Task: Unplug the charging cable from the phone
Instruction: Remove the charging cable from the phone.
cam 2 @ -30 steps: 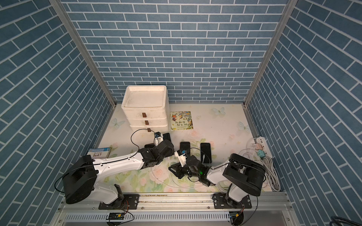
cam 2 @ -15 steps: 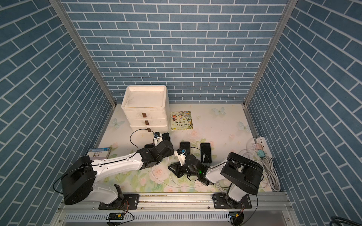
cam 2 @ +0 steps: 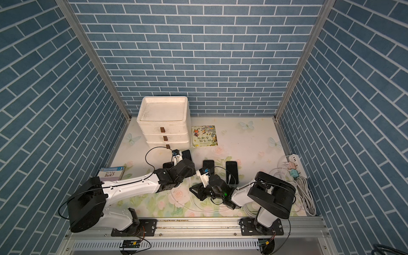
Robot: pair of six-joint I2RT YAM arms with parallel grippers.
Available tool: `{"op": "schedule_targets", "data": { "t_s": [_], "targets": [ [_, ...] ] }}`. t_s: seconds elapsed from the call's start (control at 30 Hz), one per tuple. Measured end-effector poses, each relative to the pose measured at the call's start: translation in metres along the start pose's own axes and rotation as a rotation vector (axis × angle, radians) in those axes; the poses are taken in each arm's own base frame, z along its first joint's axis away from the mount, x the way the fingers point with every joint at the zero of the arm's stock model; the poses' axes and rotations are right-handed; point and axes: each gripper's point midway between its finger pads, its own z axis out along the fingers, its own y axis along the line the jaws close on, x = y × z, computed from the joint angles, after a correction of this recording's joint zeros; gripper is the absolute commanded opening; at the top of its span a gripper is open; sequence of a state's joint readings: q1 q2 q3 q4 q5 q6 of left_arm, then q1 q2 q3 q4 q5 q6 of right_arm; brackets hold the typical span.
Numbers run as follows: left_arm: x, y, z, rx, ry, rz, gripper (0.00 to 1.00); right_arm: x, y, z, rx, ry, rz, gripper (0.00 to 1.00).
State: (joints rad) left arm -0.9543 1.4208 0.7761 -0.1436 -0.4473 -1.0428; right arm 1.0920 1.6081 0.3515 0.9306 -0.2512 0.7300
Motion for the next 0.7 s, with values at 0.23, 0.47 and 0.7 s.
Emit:
{"op": "schedule_targets", "data": {
  "t_s": [0.23,0.47,0.7],
  "targets": [
    [-0.0017,0.0009,-0.0032,0.014,-0.009,-0.028,0.0,-0.0007,-0.0001,0.0017,-0.005,-0.007,0.005,0.26],
    [-0.0004,0.004,-0.0038,0.016,-0.011,-0.052,0.0,-0.007,0.006,-0.0017,-0.038,-0.047,0.003,0.21],
    [-0.0029,0.0014,-0.0053,0.029,-0.018,-0.065,0.0,-0.0063,0.0076,-0.0027,-0.05,-0.049,0.007,0.18]
  ]
}}
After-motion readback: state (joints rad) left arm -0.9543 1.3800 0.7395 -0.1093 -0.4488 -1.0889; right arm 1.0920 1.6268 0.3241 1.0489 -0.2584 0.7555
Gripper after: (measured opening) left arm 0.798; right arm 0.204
